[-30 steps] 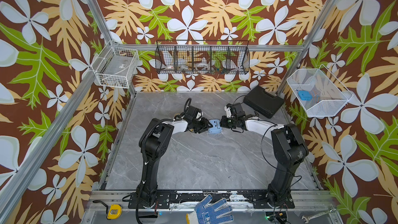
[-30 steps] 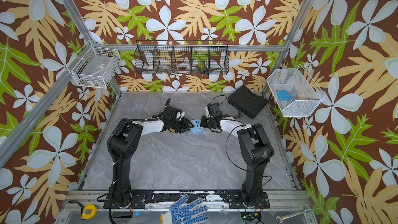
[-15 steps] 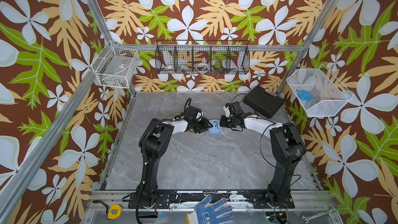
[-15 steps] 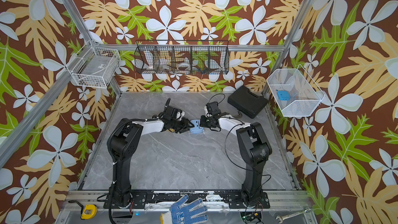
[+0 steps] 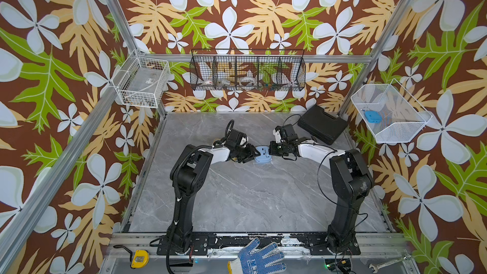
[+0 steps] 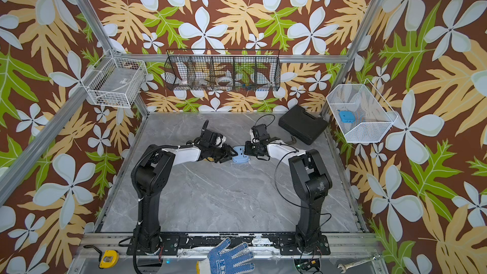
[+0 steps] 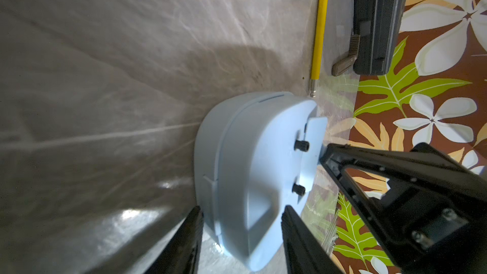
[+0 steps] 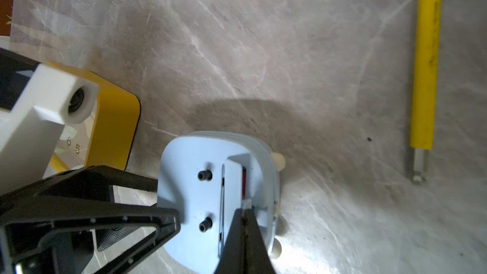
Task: Insert the battery into the alarm
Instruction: Install the battery in the alarm.
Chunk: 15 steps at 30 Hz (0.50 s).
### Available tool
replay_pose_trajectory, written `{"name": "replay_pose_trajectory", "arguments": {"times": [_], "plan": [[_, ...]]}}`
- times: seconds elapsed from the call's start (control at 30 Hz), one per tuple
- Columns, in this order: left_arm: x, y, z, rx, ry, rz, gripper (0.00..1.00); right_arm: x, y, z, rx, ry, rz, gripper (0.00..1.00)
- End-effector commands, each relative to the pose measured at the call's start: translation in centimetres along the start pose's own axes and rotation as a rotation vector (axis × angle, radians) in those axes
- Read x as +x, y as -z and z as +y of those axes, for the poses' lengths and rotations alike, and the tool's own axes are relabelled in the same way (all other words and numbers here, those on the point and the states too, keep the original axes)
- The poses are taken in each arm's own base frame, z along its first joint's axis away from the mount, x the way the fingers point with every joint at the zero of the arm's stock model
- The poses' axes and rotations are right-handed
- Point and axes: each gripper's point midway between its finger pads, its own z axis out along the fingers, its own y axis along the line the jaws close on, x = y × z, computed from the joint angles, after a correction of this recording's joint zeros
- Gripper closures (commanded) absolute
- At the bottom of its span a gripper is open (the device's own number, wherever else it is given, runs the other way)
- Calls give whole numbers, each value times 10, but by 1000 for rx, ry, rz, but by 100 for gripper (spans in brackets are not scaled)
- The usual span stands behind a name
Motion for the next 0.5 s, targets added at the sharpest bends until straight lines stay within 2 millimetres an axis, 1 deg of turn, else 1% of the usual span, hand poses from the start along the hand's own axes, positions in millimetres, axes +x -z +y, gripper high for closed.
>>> {"name": "replay_pose_trajectory", "arguments": {"times": [0.0,0.33,0.47], "plan": [[0,-2,-1,14,-2,5,50,2,-3,-2,9,-7,10,100],[1,-4,0,18,2,11,50,4,-6,1,-13,-12,24,100],[2,-5,0,17,3,14,50,8,-6,1,-11,1,53,100]]}}
